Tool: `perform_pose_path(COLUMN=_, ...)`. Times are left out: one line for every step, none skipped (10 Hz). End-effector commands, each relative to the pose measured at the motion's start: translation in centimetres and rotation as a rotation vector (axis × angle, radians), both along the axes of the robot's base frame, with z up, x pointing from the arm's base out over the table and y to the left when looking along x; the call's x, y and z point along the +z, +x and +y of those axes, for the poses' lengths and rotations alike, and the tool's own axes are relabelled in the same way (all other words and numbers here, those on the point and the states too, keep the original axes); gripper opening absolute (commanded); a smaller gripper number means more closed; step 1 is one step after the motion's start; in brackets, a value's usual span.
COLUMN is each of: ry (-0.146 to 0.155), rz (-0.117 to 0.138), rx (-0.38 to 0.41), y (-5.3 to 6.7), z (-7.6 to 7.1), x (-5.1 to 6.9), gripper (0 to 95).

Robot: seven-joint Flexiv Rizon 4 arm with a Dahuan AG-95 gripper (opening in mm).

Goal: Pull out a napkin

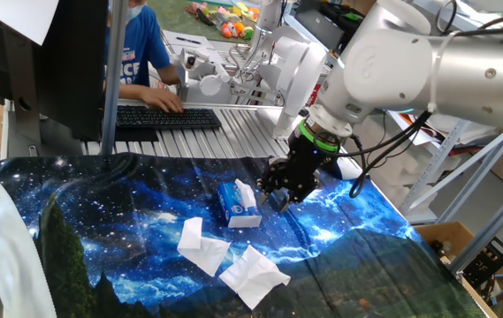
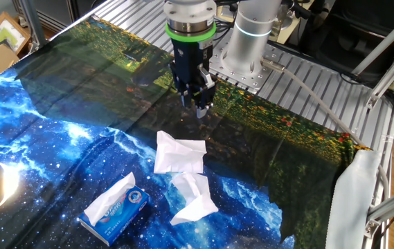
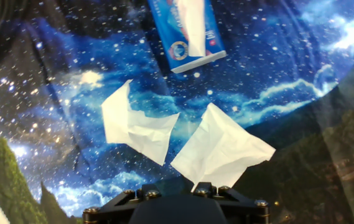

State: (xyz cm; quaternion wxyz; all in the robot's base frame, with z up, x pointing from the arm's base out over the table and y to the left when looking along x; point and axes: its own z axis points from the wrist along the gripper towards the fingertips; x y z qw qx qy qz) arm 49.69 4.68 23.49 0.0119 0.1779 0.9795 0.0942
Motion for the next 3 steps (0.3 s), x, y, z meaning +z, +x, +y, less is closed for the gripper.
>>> perform_pose_path(ry=0.008, rz=0.005, rx=-0.005, y=-0.07, z=0.02, x=0.03, gripper=19.0)
perform_pose_path(ry=0.008, rz=0.008, rx=-0.006, y=-0.07, z=0.02, x=0.03, gripper=19.0)
perform_pose_path(ry=0.009, rz=0.011, rx=-0.009, y=-0.07, z=0.02, x=0.03, gripper=19.0)
